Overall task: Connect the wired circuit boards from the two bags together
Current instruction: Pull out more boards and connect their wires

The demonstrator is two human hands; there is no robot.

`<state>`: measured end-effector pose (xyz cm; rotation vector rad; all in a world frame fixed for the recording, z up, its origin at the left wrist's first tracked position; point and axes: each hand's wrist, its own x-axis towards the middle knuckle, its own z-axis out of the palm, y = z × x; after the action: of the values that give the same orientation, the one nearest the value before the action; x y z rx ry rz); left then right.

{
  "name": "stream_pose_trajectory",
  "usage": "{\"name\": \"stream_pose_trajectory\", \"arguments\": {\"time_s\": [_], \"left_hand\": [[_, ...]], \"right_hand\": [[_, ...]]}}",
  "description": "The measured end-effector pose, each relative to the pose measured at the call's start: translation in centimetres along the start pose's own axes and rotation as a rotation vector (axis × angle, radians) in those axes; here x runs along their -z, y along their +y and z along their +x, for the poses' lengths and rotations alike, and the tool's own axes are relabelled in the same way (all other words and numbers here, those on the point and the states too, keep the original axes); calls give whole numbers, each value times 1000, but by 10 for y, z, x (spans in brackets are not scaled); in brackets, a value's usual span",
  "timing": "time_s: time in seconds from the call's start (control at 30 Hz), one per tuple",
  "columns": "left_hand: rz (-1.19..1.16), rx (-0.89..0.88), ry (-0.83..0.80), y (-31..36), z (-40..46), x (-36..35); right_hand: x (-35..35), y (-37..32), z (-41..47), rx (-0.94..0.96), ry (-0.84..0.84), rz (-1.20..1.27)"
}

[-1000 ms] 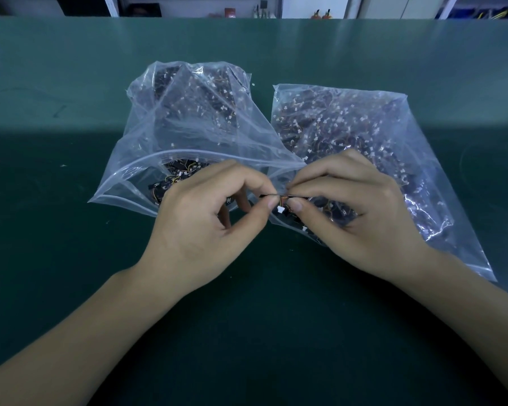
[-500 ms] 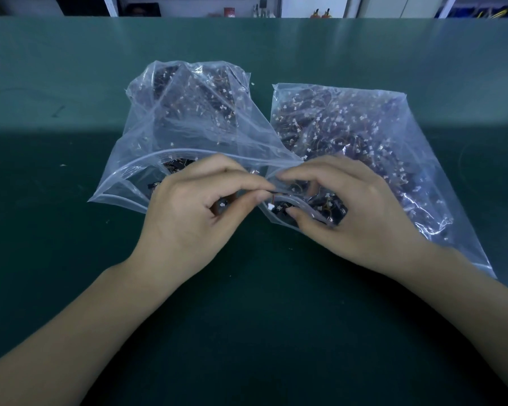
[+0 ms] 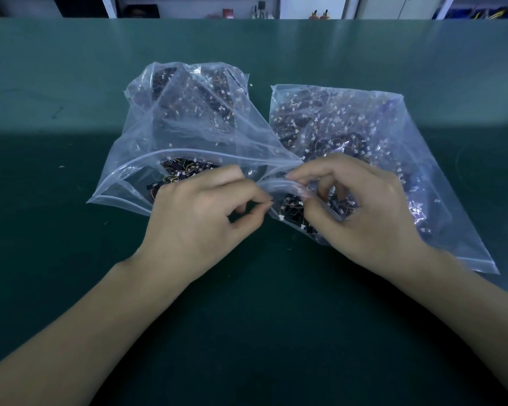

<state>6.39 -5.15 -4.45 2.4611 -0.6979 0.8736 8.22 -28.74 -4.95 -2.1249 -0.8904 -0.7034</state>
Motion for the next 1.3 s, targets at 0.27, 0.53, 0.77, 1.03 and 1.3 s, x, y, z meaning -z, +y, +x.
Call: {"name": "stream_pose_trajectory", "arguments": {"time_s": [0.27, 0.53, 0.77, 1.03, 1.3], "left_hand": [[287, -65, -91, 13, 7, -8], [-70, 101, -102, 8, -2, -4], [168, 298, -89, -27, -4, 4], [135, 358, -191, -37, -3, 2], [134, 394, -203, -35, -3, 6]], "right_hand": [[-1, -3, 1, 27, -33, 20], [0, -2, 1, 15, -42, 3], [0, -1, 0, 1, -60, 0], [0, 0, -1, -14, -67, 14], [0, -1, -1, -25, -73, 10]]}}
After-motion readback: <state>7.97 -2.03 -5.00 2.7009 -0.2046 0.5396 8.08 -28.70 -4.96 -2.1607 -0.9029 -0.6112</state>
